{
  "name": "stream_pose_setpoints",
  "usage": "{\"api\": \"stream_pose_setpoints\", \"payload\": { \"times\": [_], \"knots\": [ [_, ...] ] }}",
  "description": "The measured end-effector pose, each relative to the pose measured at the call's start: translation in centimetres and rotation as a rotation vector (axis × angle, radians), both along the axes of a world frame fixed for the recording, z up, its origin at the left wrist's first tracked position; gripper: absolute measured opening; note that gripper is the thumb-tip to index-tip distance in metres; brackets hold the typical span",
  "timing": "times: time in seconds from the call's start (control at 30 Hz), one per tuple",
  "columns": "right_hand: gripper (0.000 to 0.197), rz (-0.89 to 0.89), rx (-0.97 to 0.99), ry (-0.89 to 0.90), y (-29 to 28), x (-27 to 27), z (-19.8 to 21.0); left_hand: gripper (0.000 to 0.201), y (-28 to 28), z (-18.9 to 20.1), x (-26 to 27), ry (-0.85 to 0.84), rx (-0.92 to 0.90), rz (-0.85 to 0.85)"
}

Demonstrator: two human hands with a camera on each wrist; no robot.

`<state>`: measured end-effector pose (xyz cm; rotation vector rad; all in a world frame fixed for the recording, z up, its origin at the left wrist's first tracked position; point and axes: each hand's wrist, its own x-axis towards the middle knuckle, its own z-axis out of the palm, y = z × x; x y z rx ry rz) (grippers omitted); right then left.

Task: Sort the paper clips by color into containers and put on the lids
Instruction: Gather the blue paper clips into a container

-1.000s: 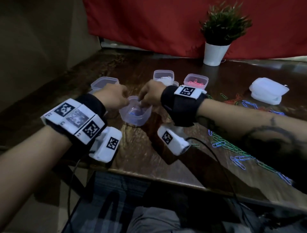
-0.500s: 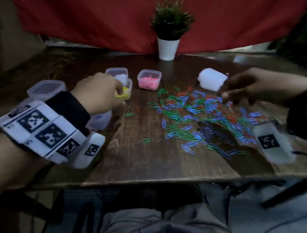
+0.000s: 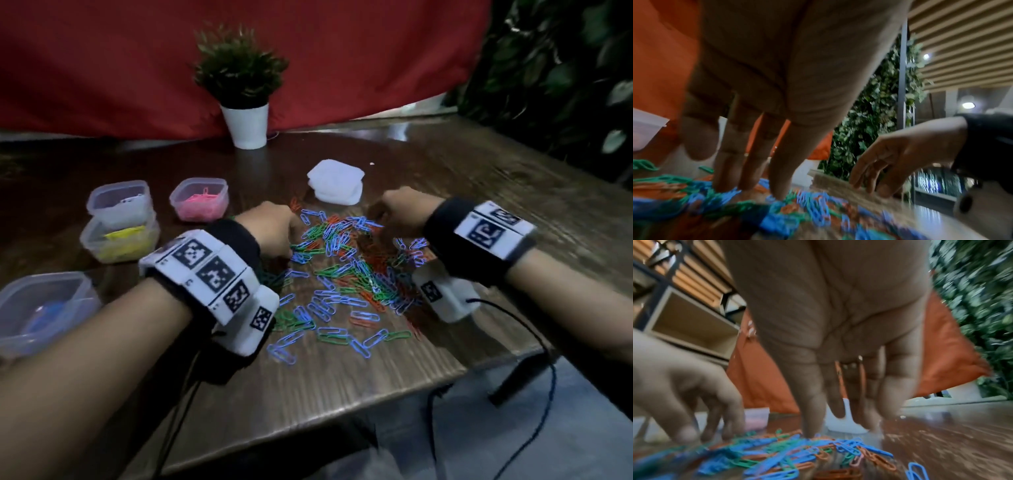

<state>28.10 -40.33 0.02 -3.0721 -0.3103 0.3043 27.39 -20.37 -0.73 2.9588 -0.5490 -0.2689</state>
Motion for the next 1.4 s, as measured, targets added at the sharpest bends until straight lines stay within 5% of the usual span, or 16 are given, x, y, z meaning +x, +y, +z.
{"api": "stream_pose_setpoints", "payload": {
  "times": [0.3, 0.7, 0.87, 0.93, 1.1, 1.17, 1.27, 1.4],
  "knots": [
    [0.044, 0.053, -0.155, 0.108, 1.6, 6.5, -1.0, 0.031, 1.7, -0.3, 1.4, 0.004, -0.289, 0.132],
    [0.025, -0.044, 0.033, 0.17, 0.3, 8.3, -2.4, 0.006, 1.7, -1.3, 0.6, -0.079, -0.743, 0.126],
    [0.008, -0.065, 0.123, 0.201, -0.5, 7.7, -2.8, 0.007, 1.5, -1.1, -0.4, 0.145, -1.127, 0.187],
    [0.017, -0.095, 0.215, 0.223, -1.4, 7.5, -2.6, 0.009, 1.3, -1.1, -0.5, 0.212, -1.275, 0.24],
    [0.024, -0.098, 0.9, 0.434, -1.5, 5.5, -1.2, 0.027, 0.1, -1.6, -0.2, 0.562, -1.729, 0.492],
    [0.02, -0.039, 1.029, 0.49, 0.4, 4.5, -0.2, 0.043, -0.4, -2.0, -0.3, 0.732, -1.853, 0.542],
    [0.016, 0.134, 0.929, 0.441, 4.3, 2.9, 1.2, 0.061, -1.2, -2.4, -0.9, 0.898, -2.072, 0.519],
    [0.013, 0.266, 0.739, 0.273, 6.8, 1.4, 2.9, 0.064, -2.0, -2.3, -1.2, 0.865, -2.376, 0.422]
  ]
}}
